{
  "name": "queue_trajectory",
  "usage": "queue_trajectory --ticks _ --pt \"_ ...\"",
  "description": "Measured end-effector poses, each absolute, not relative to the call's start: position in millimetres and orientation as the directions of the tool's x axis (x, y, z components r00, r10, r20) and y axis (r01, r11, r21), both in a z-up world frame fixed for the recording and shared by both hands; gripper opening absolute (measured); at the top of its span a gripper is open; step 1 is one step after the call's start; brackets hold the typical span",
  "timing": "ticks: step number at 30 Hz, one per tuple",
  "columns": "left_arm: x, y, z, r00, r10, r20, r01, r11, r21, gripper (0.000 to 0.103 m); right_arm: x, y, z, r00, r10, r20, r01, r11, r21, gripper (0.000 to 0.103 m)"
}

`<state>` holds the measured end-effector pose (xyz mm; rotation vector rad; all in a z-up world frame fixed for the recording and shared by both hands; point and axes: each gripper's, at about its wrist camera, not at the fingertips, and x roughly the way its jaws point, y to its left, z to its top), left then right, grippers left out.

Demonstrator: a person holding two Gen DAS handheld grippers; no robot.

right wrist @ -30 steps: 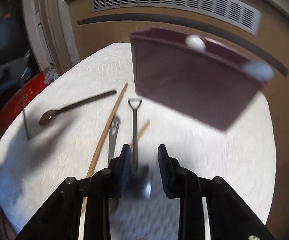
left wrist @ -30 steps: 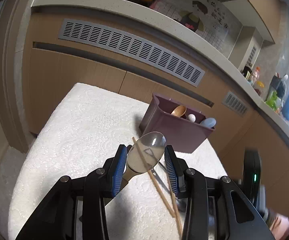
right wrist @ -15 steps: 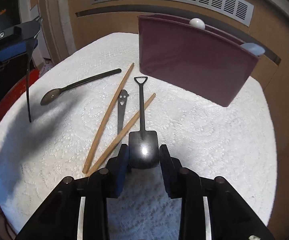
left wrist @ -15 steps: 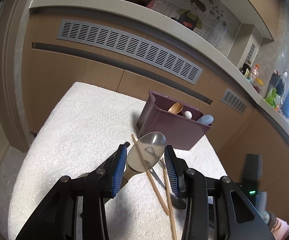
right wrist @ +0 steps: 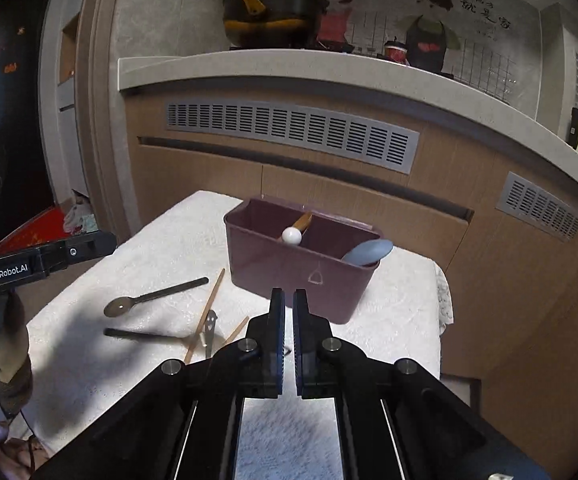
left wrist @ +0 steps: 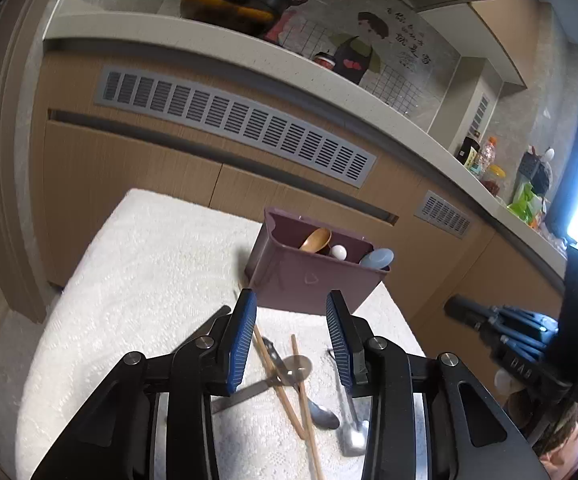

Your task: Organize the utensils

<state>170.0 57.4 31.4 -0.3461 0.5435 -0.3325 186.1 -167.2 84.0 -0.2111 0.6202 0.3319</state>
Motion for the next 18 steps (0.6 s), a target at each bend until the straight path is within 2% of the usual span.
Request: queue_trajectory --ticks 3,5,7,9,10,12,15,18 --pt "173.2 55.0 31.6 0.794 -0.392 -0.464 0.224 0.899 -0.377 0.037 185.0 -174.4 64.3 0.689 0.273 -0.671 -0.409 0.911 -0.049 0.006" --pt "176.8 48.8 27.9 0.776 -0.385 -0.499 0.244 0.914 -0.325 0.037 182.4 -175.5 46.1 0.646 0.269 -0.714 -0.402 0.915 -0.019 0.019" --pt "182.4 38.6 20.5 0.737 -0.405 -0.540 0.303 0.913 -0.272 0.037 177.2 -171.6 25.0 0.597 0.264 -0.758 -0.398 0.918 0.006 0.027" --pt "191.1 23.8 8.6 0.669 -0.446 -0.594 0.397 0.891 -0.222 0.040 173.1 -166.4 6.7 0.550 0.281 -0.786 -0.386 0.921 0.059 0.036" --pt "198.1 13.2 -2.4 0.617 -0.458 -0.640 0.451 0.872 -0.189 0.044 172.2 -162.7 -3.1 0.524 0.293 -0.800 -0.380 0.921 0.088 0.044" --pt "208.9 0.6 -21.6 0.545 -0.445 -0.710 0.500 0.853 -0.150 0.047 168.9 -152.9 -18.8 0.500 0.296 -0.814 -0.378 0.920 0.102 0.051" --pt "221.5 0.0 -49.1 0.481 -0.362 -0.798 0.476 0.873 -0.109 0.047 163.5 -147.4 -28.7 0.474 0.308 -0.825 -0.394 0.912 0.115 0.052" --pt "224.5 16.3 -67.5 0.465 -0.308 -0.830 0.407 0.907 -0.109 0.047 153.4 -154.8 -33.3 0.469 0.303 -0.829 -0.392 0.913 0.112 0.066"
